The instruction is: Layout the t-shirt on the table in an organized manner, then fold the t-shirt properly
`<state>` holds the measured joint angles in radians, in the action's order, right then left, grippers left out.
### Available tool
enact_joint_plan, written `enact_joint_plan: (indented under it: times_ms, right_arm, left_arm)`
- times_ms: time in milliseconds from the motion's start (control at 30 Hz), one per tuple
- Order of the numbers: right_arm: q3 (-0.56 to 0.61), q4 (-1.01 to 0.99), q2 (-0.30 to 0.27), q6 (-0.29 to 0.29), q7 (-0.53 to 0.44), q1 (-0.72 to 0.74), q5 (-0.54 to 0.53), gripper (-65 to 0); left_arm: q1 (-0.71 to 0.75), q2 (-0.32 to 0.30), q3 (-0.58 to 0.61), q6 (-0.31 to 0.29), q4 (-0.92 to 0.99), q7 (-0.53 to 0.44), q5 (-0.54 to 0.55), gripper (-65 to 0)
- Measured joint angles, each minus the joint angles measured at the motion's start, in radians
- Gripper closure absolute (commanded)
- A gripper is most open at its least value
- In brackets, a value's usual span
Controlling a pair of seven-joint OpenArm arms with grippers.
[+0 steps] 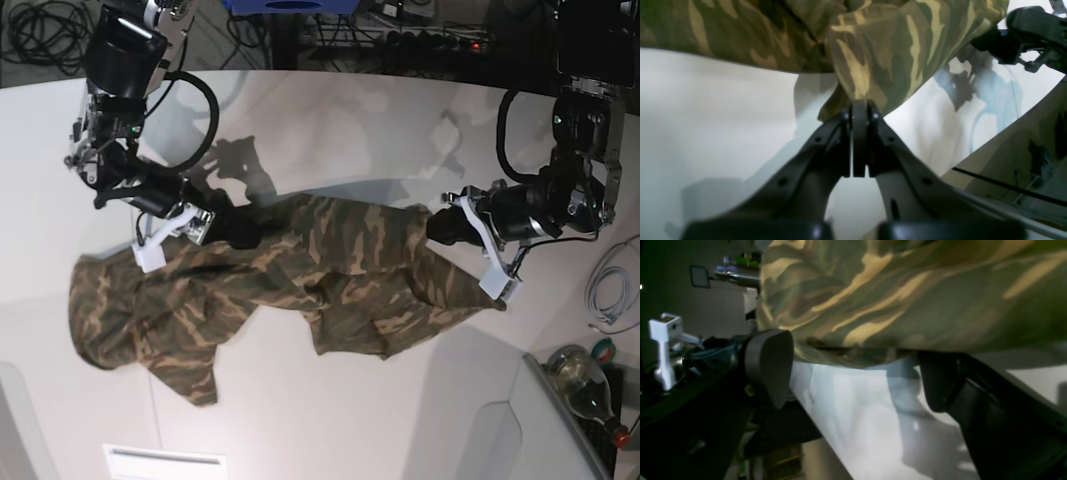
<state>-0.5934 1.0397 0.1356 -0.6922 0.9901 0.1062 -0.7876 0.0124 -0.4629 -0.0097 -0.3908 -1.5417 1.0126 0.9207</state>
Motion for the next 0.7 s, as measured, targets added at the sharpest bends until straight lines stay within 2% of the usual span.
enact_joint_plan:
  times_ms: [200,267,400,567,700]
  right_arm:
    - [0.003,0.0,0.0,0.003,-0.046,0.006,0.009,-53.6]
    - [0.003,0.0,0.0,0.046,-0.05,-0.003,0.008,-53.6]
    - [0.006,-0.001,0.0,0.048,-0.043,-0.045,0.011,-53.6]
    - [0.13,-0.001,0.003,0.054,-0.053,-0.06,0.005,-53.6]
    - [0.144,-0.074,0.002,0.053,-0.106,-0.035,0.001,-53.6]
  left_arm:
    - [-0.002,0.0,0.0,0.0,0.0,0.0,0.0,0.0]
    - [-0.002,0.0,-0.003,0.0,0.0,0.0,0.0,0.0]
    - [-0.024,0.001,-0.002,0.0,0.0,0.001,0.0,0.0]
    - [-0.042,0.003,-0.002,0.0,0.0,0.0,0.0,0.0]
    - [-0.043,0.02,-0.001,0.0,0.0,0.001,0.0,0.0]
